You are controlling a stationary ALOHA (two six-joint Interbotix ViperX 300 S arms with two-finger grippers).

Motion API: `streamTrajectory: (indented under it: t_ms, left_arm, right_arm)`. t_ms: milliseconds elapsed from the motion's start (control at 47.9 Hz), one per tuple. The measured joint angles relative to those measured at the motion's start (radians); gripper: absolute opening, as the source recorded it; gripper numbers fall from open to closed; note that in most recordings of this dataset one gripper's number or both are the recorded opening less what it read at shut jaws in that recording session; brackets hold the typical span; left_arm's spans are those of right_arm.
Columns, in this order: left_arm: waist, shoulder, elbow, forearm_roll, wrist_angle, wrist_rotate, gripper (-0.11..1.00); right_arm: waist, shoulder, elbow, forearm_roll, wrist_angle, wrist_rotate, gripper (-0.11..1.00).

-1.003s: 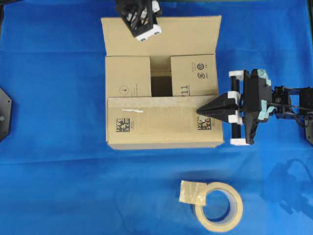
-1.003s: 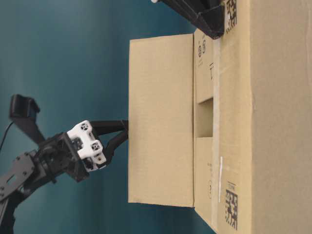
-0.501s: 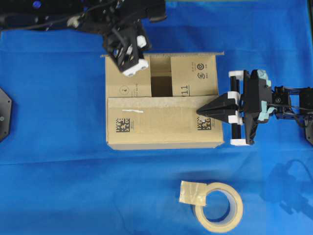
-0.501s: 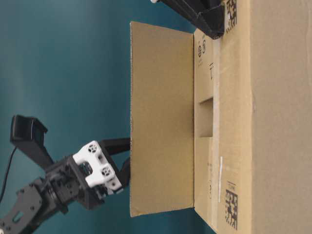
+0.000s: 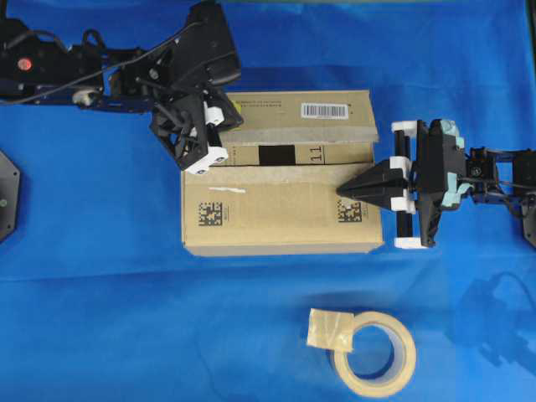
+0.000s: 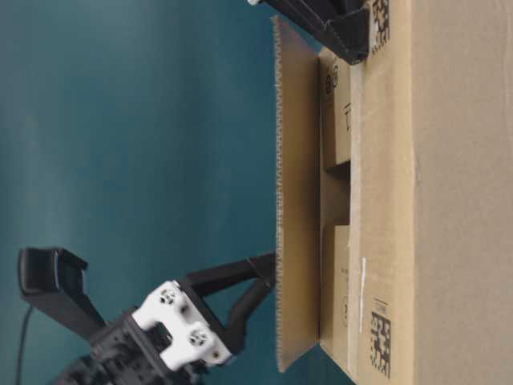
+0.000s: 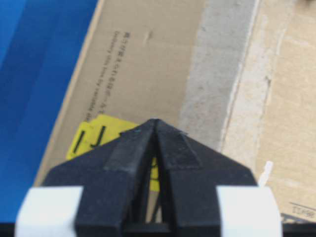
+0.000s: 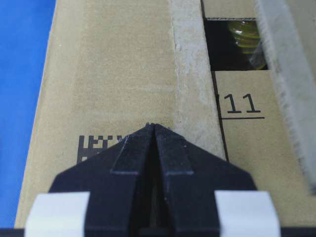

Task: Close the cardboard box.
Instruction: 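Fold the rear flap forward over the box with the left gripper, then press both grippers down along the closed seam of the top flaps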

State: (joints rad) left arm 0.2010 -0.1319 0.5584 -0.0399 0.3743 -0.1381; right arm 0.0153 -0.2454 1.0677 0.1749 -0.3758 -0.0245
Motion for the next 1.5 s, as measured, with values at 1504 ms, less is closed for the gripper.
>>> streamTrajectory:
  t_ms: [1504]
  left_arm:
    - [-0.061, 0.005, 0.247, -0.002, -0.462, -0.11, 0.0]
  right_arm:
    - [-0.098, 0.003, -0.009, 0.0, -0.038, 0.0, 0.0]
